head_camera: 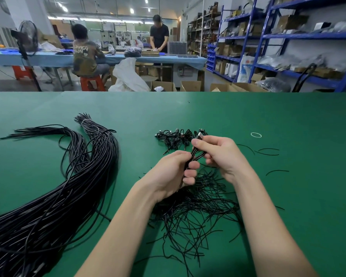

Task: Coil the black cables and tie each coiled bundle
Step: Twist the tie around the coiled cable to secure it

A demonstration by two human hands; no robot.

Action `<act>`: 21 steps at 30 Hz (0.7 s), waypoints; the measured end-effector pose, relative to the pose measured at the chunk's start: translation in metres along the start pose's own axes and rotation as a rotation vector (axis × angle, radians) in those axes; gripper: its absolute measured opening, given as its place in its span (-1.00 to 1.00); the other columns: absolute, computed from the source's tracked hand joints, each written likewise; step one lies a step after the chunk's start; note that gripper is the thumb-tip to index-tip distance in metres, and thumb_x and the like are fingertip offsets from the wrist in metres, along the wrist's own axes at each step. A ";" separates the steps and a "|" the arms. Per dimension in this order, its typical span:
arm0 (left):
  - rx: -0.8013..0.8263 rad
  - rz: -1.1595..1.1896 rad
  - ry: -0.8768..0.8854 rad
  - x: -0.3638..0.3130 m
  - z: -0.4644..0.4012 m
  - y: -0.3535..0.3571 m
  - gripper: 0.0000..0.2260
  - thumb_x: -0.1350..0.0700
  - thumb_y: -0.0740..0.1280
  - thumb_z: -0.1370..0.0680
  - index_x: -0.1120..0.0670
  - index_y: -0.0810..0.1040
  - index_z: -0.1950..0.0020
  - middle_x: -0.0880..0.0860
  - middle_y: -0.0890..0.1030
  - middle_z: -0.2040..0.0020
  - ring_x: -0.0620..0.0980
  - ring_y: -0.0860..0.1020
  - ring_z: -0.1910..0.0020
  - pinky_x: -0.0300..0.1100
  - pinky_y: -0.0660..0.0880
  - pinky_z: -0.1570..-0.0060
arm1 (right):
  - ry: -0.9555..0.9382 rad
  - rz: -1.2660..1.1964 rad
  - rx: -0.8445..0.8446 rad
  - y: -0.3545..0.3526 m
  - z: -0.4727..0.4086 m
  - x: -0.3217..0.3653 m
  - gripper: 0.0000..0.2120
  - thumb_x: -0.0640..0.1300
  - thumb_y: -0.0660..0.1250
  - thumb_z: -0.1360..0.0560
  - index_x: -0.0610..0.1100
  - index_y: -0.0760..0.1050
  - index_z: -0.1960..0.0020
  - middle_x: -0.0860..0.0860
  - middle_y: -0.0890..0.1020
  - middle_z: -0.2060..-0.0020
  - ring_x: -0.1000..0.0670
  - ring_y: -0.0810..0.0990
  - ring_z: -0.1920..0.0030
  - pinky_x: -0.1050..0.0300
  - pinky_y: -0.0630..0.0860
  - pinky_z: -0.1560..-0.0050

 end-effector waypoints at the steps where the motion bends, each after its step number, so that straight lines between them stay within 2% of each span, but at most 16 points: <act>1: -0.023 0.024 0.019 -0.001 0.000 -0.001 -0.87 0.20 0.07 -0.71 0.09 0.27 0.04 0.01 0.40 0.33 -0.10 0.25 0.43 -0.29 0.19 0.45 | -0.004 -0.025 -0.015 -0.001 0.000 0.000 -0.83 -0.15 0.57 -0.45 -0.11 0.61 0.02 0.11 0.62 0.38 0.21 0.40 0.52 0.34 0.44 0.47; 3: -0.046 0.030 0.058 -0.003 0.000 -0.002 -0.87 0.24 0.11 -0.70 0.10 0.27 0.04 0.04 0.44 0.31 -0.09 0.28 0.42 -0.29 0.25 0.43 | -0.033 -0.063 -0.023 -0.001 0.000 0.000 -0.86 -0.17 0.56 -0.46 -0.10 0.61 0.05 0.14 0.64 0.40 0.20 0.40 0.51 0.33 0.45 0.46; 7: -0.080 0.049 0.091 -0.006 0.000 -0.006 -0.89 0.28 0.25 -0.65 0.15 0.41 0.07 0.09 0.53 0.25 -0.09 0.41 0.36 -0.32 0.49 0.34 | -0.092 -0.079 -0.021 -0.002 0.001 0.003 -0.88 -0.16 0.55 -0.47 -0.10 0.63 0.05 0.10 0.69 0.34 0.18 0.44 0.50 0.32 0.50 0.42; 10: -0.151 0.126 0.092 -0.006 0.000 -0.016 -0.93 0.31 0.31 -0.60 0.21 0.52 0.08 0.13 0.63 0.24 -0.10 0.53 0.33 -0.29 0.60 0.25 | -0.080 -0.094 0.016 -0.004 -0.001 0.002 -0.92 -0.13 0.50 -0.52 -0.12 0.68 0.01 0.10 0.69 0.34 0.16 0.59 0.39 0.29 0.61 0.29; 11: -0.187 0.160 0.092 -0.006 0.000 -0.020 -0.95 0.32 0.33 -0.59 0.24 0.54 0.06 0.15 0.66 0.24 -0.09 0.57 0.33 -0.28 0.62 0.25 | -0.057 -0.099 0.035 -0.007 -0.001 0.000 -0.91 -0.12 0.46 -0.55 -0.12 0.69 -0.01 0.08 0.72 0.28 0.11 0.67 0.32 0.27 0.63 0.24; 12: -0.225 0.203 0.094 -0.006 0.001 -0.026 -0.98 0.33 0.34 -0.58 0.27 0.56 0.04 0.16 0.69 0.22 -0.09 0.61 0.32 -0.26 0.63 0.26 | -0.041 -0.037 0.050 -0.011 -0.001 -0.002 -0.91 -0.12 0.43 -0.58 -0.11 0.69 -0.02 0.04 0.75 0.18 0.06 0.72 0.24 0.25 0.64 0.20; 13: -0.260 0.253 0.100 -0.006 0.002 -0.031 -0.98 0.34 0.35 -0.57 0.29 0.57 0.03 0.19 0.70 0.19 -0.07 0.64 0.31 -0.25 0.64 0.26 | -0.041 0.141 0.070 -0.015 -0.001 -0.005 -0.92 -0.10 0.43 -0.58 -0.07 0.70 -0.02 0.00 0.76 0.12 0.04 0.74 0.19 0.23 0.65 0.17; 16: -0.330 0.392 0.109 -0.002 0.003 -0.041 -0.94 0.34 0.40 -0.53 0.29 0.60 0.02 0.22 0.72 0.13 -0.04 0.69 0.27 -0.21 0.65 0.26 | 0.007 0.839 0.199 -0.015 0.002 -0.026 -0.89 0.05 0.56 -0.44 0.08 0.73 0.06 0.14 0.75 0.15 0.14 0.69 0.10 0.19 0.60 -0.01; 17: -0.346 0.431 0.106 0.000 0.003 -0.042 -0.93 0.34 0.41 -0.52 0.29 0.60 0.01 0.21 0.72 0.13 -0.03 0.70 0.26 -0.21 0.65 0.26 | 0.043 0.938 0.219 -0.012 0.004 -0.033 -0.87 0.06 0.60 -0.39 0.09 0.74 0.09 0.16 0.74 0.16 0.17 0.67 0.08 0.19 0.58 -0.06; 19: -0.371 0.499 0.097 0.002 0.004 -0.043 -0.89 0.33 0.43 -0.50 0.30 0.61 0.00 0.21 0.72 0.13 -0.02 0.71 0.24 -0.20 0.64 0.29 | 0.069 0.983 0.201 -0.005 0.005 -0.036 -0.92 0.01 0.62 -0.37 0.08 0.74 0.19 0.12 0.72 0.17 0.16 0.66 0.10 0.15 0.58 -0.09; 21: -0.389 0.545 0.099 0.002 0.004 -0.044 -0.88 0.33 0.44 -0.49 0.30 0.62 0.00 0.21 0.72 0.15 -0.01 0.71 0.25 -0.20 0.63 0.32 | 0.043 0.992 0.183 -0.003 0.004 -0.033 -0.88 -0.03 0.62 -0.38 0.10 0.71 0.27 0.10 0.72 0.19 0.16 0.66 0.14 0.19 0.57 -0.01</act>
Point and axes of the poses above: each hand's wrist, its own z-axis away from the middle knuckle, its own y-axis out of the palm, x = y × z, the point moved 7 cm from there along -z, towards the middle knuckle
